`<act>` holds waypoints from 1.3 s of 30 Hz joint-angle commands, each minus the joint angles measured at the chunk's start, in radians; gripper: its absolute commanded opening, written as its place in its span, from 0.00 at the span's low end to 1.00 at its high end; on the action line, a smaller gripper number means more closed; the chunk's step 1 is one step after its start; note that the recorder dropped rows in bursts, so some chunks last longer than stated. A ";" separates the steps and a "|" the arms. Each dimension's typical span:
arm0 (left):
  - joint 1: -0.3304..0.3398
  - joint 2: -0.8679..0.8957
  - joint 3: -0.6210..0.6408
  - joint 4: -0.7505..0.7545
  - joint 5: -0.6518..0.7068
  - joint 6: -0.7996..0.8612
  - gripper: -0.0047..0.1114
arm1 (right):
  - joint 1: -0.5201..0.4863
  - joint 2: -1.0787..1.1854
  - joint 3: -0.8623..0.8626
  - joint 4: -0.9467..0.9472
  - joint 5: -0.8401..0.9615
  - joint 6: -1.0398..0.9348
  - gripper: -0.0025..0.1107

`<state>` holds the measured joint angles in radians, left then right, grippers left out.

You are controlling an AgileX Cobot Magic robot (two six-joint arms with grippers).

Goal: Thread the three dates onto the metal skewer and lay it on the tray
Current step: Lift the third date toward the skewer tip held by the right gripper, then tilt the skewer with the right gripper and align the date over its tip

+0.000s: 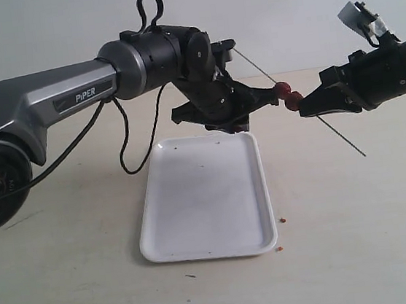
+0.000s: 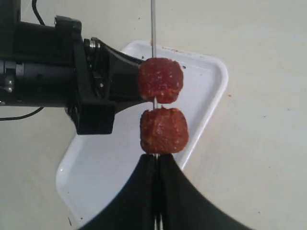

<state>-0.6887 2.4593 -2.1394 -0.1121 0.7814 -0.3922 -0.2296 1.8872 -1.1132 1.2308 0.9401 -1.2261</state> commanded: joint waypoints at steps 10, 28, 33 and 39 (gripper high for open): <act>0.070 -0.100 -0.001 0.112 0.122 0.075 0.27 | -0.003 -0.004 0.000 -0.003 -0.023 -0.001 0.02; 0.131 -0.360 0.305 0.129 -0.037 -0.067 0.27 | -0.003 0.015 0.062 0.038 0.023 -0.015 0.02; 0.137 -0.439 0.468 0.123 -0.180 -0.133 0.27 | -0.003 0.016 0.107 0.091 0.093 -0.078 0.02; 0.145 -0.510 0.716 0.028 -0.523 -0.222 0.27 | -0.003 0.016 0.189 0.176 0.166 -0.165 0.02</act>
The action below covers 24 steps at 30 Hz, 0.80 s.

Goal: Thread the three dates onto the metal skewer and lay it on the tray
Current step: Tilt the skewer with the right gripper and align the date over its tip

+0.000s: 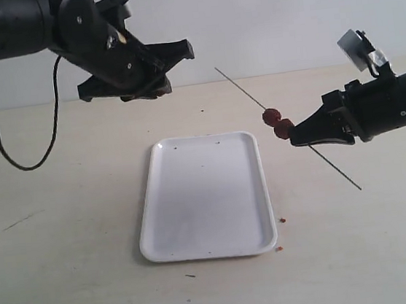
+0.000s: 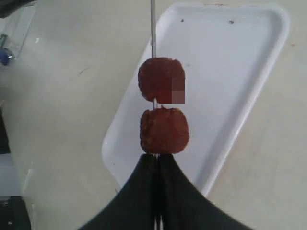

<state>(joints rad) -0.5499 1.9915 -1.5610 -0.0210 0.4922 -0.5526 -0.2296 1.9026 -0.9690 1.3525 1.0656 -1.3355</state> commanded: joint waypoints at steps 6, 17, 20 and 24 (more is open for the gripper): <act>0.003 -0.050 0.307 -0.133 -0.562 -0.165 0.27 | -0.003 0.001 0.124 0.078 0.041 -0.092 0.02; -0.062 -0.038 0.369 -0.133 -0.914 -0.240 0.27 | 0.010 0.001 0.250 0.183 0.091 -0.203 0.02; -0.088 -0.020 0.369 -0.138 -1.000 -0.236 0.27 | 0.059 0.001 0.250 0.189 0.106 -0.216 0.02; -0.092 -0.001 0.369 -0.171 -1.023 -0.237 0.27 | 0.115 0.001 0.250 0.240 0.108 -0.283 0.02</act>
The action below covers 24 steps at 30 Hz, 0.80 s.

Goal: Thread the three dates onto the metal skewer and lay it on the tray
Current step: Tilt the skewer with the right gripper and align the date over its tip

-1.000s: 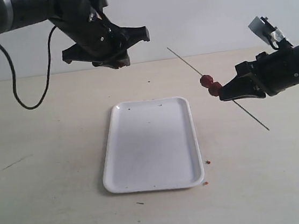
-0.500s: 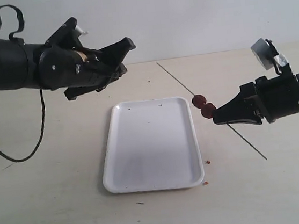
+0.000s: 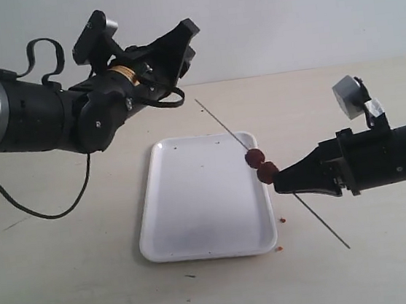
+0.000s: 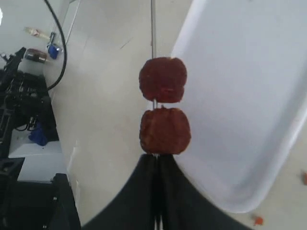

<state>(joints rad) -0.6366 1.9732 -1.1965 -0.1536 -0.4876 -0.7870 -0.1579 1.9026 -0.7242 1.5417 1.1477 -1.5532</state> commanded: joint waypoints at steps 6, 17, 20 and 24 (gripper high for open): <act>-0.005 0.039 0.004 -0.182 -0.021 -0.005 0.27 | 0.045 0.001 0.006 0.108 0.026 -0.098 0.02; -0.003 0.044 0.004 -0.224 -0.021 0.002 0.27 | 0.053 0.001 0.006 0.161 0.033 -0.122 0.02; -0.003 0.044 0.004 -0.215 -0.019 0.002 0.27 | 0.053 0.001 0.006 0.159 0.041 -0.122 0.02; -0.003 0.044 0.004 -0.194 -0.016 0.002 0.27 | 0.053 0.001 0.006 0.148 0.060 -0.122 0.02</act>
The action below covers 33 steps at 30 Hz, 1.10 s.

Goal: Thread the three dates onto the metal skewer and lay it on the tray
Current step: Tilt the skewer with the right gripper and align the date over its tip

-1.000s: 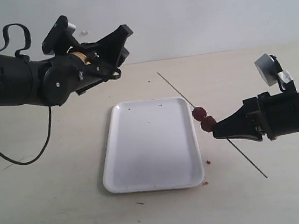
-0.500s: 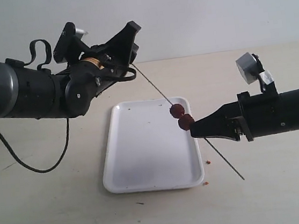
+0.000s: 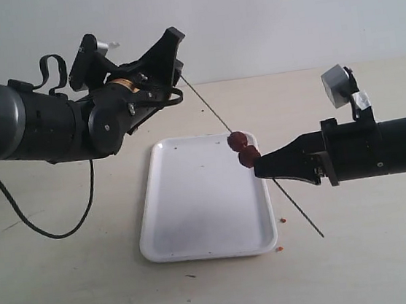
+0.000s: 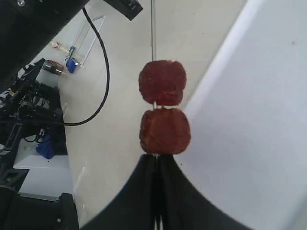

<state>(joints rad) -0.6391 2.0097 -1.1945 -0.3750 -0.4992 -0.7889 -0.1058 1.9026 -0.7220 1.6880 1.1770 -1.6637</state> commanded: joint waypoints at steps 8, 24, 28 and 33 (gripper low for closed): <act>-0.001 0.007 0.002 0.095 -0.001 -0.026 0.27 | 0.001 0.001 0.003 0.012 0.027 -0.011 0.02; -0.028 0.007 0.002 0.143 0.006 -0.058 0.27 | 0.001 0.001 0.003 0.056 -0.003 -0.036 0.02; -0.034 0.007 0.002 0.189 0.006 -0.056 0.27 | 0.001 0.001 0.003 0.056 -0.003 -0.038 0.02; -0.045 0.007 0.002 0.192 0.006 -0.056 0.27 | 0.001 0.001 0.003 0.056 -0.003 -0.044 0.02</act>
<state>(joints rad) -0.6743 2.0097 -1.1945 -0.1996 -0.4915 -0.8491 -0.1058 1.9026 -0.7220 1.7340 1.1676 -1.6873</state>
